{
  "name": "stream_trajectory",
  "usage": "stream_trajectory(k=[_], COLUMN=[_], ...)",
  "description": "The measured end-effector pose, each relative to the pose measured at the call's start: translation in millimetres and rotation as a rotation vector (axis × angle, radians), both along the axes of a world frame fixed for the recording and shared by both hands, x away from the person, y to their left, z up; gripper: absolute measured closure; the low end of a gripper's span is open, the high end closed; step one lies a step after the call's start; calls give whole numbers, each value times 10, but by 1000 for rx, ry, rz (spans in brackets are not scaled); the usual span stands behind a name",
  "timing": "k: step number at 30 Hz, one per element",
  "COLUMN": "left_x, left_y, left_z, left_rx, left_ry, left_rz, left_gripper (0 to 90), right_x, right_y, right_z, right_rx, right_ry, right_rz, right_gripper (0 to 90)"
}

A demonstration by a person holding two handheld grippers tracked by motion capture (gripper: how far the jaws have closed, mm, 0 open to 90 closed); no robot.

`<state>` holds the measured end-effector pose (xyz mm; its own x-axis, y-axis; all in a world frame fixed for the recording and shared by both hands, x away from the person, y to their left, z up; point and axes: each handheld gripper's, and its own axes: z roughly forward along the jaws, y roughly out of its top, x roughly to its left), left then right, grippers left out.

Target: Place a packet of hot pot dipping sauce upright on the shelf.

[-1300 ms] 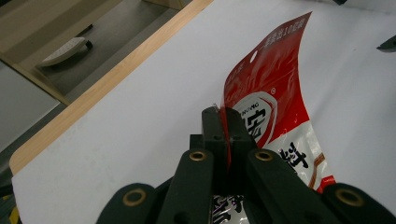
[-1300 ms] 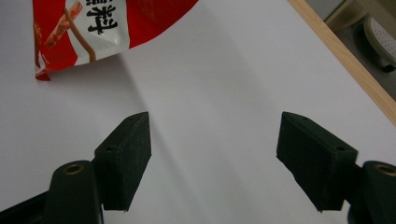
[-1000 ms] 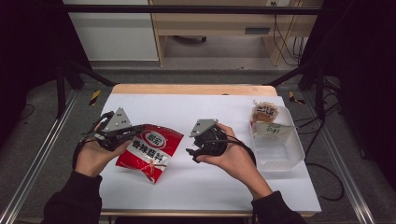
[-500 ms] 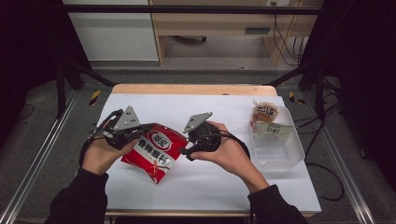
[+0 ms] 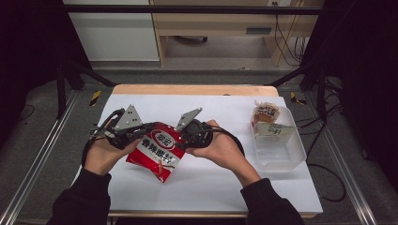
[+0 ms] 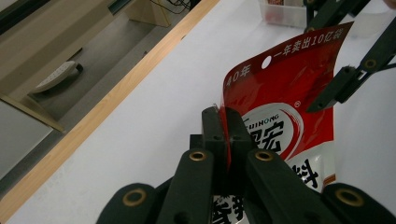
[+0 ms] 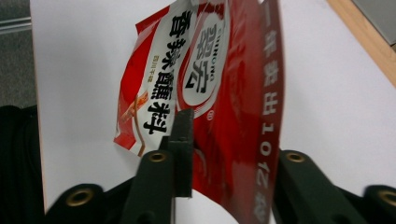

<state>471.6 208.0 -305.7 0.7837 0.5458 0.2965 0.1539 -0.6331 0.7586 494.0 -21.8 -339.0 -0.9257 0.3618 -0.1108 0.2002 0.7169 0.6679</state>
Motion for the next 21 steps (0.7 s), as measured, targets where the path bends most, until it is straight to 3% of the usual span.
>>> stream_trajectory(k=[8, 12, 14, 21], left_x=[12, 16, 16, 9], left_y=[50, 73, 93, 133], left_z=[20, 32, 47, 89], left_rx=[-31, -41, -72, -108], left_ry=[6, 9, 11, 8], left_rz=[3, 2, 5, -2], left_gripper=[900, 900, 900, 900], right_x=[42, 57, 63, 80], right_y=[-3, -3, -5, -18], right_z=[49, 96, 140, 330], right_rx=[5, -6, -8, -46], right_ry=[-6, -13, -15, -53], right_rz=[-3, -1, 5, 4], right_gripper=[886, 896, 897, 900])
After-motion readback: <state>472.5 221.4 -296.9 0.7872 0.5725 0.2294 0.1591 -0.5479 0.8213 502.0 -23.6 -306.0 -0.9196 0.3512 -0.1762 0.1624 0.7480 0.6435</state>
